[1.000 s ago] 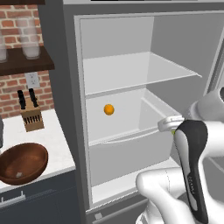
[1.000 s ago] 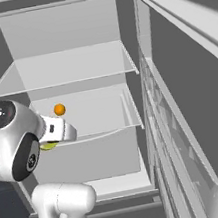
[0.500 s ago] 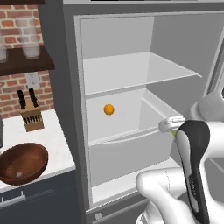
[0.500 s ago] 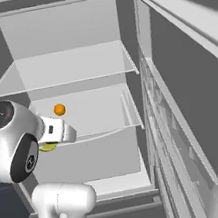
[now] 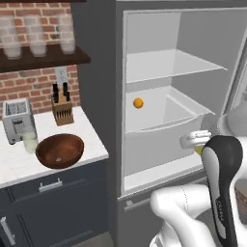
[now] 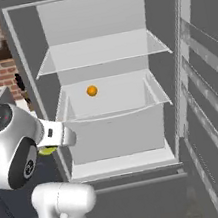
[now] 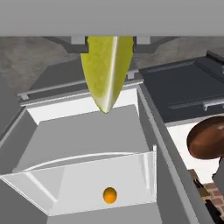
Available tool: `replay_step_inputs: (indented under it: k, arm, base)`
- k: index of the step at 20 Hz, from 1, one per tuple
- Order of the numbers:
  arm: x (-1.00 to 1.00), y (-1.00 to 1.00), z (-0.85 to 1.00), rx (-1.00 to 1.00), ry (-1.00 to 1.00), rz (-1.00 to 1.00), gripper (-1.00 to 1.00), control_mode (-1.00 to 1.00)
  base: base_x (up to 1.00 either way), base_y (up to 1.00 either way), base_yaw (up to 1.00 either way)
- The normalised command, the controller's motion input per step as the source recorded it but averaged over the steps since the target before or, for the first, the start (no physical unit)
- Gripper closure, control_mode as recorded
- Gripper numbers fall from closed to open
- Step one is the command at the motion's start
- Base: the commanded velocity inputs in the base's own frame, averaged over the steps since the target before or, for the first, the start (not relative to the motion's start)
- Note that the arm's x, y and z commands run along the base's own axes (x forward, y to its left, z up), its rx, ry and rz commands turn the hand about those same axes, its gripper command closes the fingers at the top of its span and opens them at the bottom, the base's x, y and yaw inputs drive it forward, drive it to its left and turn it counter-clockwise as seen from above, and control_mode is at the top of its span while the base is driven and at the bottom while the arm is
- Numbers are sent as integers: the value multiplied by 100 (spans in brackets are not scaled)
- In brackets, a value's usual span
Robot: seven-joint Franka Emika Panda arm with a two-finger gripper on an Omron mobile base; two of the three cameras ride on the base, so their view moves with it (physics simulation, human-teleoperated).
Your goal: Grab a lemon wedge from the fridge and one ice cube from the ice bowl, and put them in the glass of lemonade.
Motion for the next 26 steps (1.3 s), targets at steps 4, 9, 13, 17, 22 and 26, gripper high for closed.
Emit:
replay_step_inputs:
  k: [4, 9, 13, 17, 22, 26]
  arm:
    - [0, 0, 0, 0, 0, 0, 100, 100]
    - [0, 0, 0, 0, 0, 0, 100, 100]
    - [0, 0, 0, 0, 0, 0, 100, 100]
    - [0, 0, 0, 0, 0, 0, 100, 100]
    - [0, 0, 0, 0, 0, 0, 100, 100]
    - [0, 0, 0, 0, 0, 0, 100, 100]
  base:
    - [-17, 100, 0]
    - [1, 100, 0]
    - [21, 93, 0]
    - [42, 35, 0]
    - [60, 28, 0]
    - [51, 36, 0]
